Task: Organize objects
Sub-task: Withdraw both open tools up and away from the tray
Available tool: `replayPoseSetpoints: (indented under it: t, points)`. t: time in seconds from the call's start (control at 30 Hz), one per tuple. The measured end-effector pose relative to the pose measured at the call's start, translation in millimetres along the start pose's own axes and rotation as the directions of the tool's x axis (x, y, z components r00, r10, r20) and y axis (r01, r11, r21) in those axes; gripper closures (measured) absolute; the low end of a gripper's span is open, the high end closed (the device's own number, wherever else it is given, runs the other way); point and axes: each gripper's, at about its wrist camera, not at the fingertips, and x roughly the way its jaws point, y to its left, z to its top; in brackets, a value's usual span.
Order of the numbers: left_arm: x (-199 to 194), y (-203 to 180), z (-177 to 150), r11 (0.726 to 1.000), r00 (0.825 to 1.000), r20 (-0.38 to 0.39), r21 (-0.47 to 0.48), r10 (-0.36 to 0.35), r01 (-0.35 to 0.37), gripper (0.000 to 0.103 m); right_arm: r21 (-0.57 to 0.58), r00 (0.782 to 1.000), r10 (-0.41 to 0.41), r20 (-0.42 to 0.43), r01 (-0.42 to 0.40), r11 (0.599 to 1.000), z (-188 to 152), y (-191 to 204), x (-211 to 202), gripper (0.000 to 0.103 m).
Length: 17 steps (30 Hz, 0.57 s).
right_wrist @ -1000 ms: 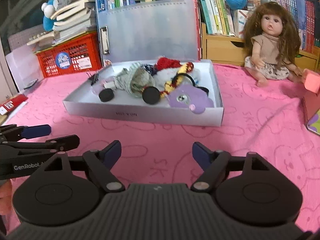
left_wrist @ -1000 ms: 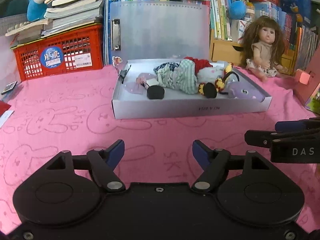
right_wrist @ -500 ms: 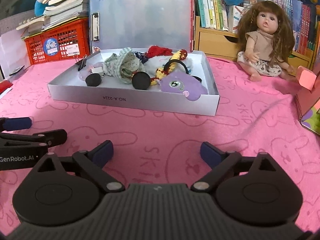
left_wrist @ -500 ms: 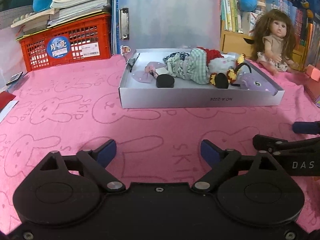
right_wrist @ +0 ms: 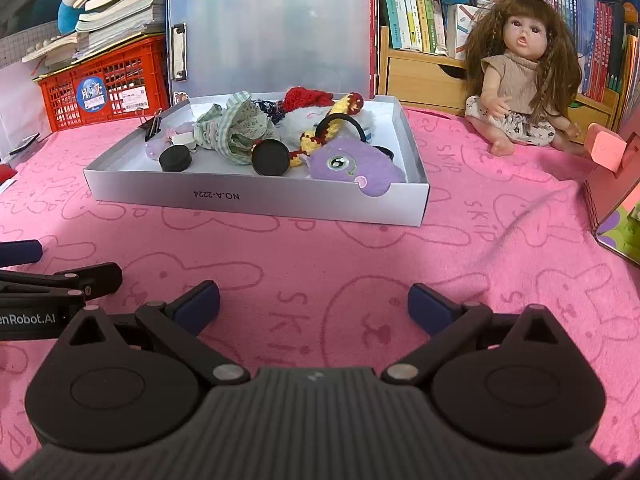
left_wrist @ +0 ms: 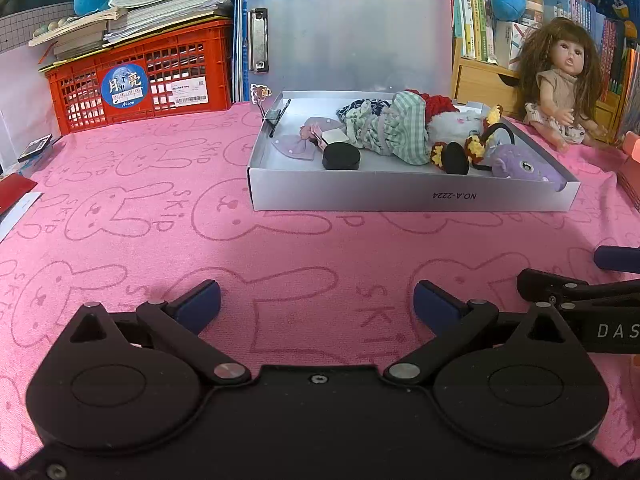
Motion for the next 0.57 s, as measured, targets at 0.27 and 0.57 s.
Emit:
replayPoseSetpoints:
  t: [0.27, 0.57]
  points:
    - [0.4, 0.1, -0.2, 1.000, 1.000, 0.000, 0.000, 0.004, -0.004, 0.000, 0.000, 1.000, 0.000, 0.000, 0.000, 1.000, 0.1, 0.0, 0.0, 0.000]
    - [-0.2, -2.7, -0.4, 1.000, 1.000, -0.001, -0.003, 0.011, -0.011, 0.000, 0.000, 1.000, 0.000, 0.000, 0.000, 1.000, 0.3, 0.2, 0.0, 0.000]
